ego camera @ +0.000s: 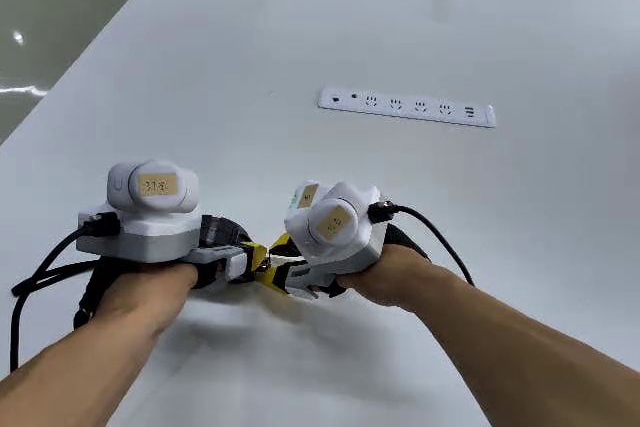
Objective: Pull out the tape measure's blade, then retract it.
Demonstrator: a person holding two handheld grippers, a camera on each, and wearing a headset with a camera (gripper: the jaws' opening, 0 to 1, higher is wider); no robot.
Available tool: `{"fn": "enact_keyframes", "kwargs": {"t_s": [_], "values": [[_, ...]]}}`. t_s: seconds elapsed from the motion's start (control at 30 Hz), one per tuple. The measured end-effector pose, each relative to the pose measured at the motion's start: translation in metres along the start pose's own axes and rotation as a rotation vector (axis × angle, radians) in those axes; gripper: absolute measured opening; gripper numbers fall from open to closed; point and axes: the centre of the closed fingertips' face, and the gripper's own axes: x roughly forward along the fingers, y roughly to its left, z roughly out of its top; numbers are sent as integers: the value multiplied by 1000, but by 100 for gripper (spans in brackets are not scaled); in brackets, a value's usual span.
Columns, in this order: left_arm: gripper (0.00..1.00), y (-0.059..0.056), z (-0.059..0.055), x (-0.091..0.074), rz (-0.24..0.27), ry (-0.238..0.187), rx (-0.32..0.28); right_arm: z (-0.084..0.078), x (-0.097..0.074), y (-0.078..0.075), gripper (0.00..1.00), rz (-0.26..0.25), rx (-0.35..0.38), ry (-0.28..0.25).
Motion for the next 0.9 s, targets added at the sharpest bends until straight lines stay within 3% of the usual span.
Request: {"fn": "enact_keyframes", "kwargs": {"t_s": [0.9], "values": [[69, 0, -14, -15, -37, 5, 82, -25, -39, 0, 30, -63, 90, -8]]}}
